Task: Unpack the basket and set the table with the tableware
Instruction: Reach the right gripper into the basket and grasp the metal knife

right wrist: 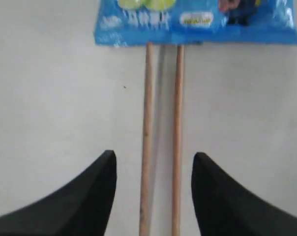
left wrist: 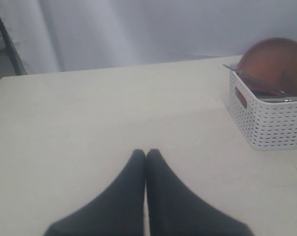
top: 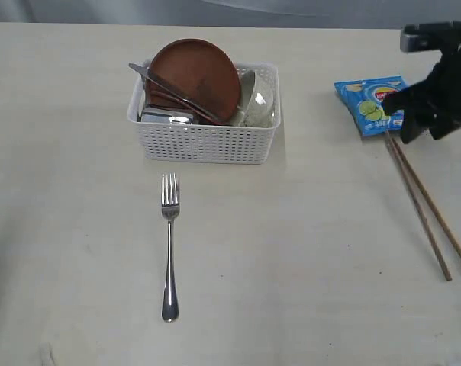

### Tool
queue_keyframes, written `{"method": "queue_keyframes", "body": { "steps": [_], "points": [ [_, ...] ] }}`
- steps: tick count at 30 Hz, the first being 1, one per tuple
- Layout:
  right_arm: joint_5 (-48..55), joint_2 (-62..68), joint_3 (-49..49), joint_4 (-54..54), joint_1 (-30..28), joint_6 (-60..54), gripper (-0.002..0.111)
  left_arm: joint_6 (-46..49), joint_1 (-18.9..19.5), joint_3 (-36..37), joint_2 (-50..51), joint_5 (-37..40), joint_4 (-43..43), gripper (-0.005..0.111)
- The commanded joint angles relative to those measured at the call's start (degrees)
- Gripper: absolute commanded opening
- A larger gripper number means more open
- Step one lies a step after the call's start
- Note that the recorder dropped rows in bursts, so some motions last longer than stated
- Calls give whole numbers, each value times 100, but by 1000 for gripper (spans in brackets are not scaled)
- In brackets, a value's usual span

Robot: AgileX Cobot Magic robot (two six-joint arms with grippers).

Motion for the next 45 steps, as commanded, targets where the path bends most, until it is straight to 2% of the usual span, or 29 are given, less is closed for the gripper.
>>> {"method": "queue_keyframes", "body": {
  "steps": [1, 4, 6, 10, 22, 28, 33, 37, 39, 44, 45],
  "points": [
    [358, -539, -681, 1045, 576, -795, 46, 9, -24, 15, -18, -60, 2, 0],
    [156, -701, -1139, 1473, 1384, -665, 46, 9, -24, 15, -18, -60, 2, 0],
    [-89, -535, -1466, 1409, 2150, -530, 46, 9, -24, 15, -18, -60, 2, 0],
    [-507, 364, -2283, 683, 3227, 37, 46, 9, -24, 15, -18, -60, 2, 0],
    [-410, 2555, -4265, -676, 3986, 236, 46, 9, -24, 15, -18, -60, 2, 0],
    [-406, 2959, -4530, -1606, 4175, 665, 46, 9, -24, 15, -18, -60, 2, 0],
    [-446, 3131, -4544, -1728, 4276, 680, 46, 9, -24, 15, -18, -60, 2, 0],
    [-402, 3260, -4549, -2318, 4416, 834, 46, 9, -24, 15, -18, -60, 2, 0],
    [-362, 3269, -4549, -2625, 4460, 1065, 40, 9, -24, 15, -18, -60, 2, 0],
    [-230, 3269, -4598, -3114, 4546, 1146, 0, 9, -24, 15, -18, -60, 2, 0],
    [-219, 3254, -4598, -3174, 4558, 1146, -1, 9, -24, 15, -18, -60, 2, 0]
  ]
}}
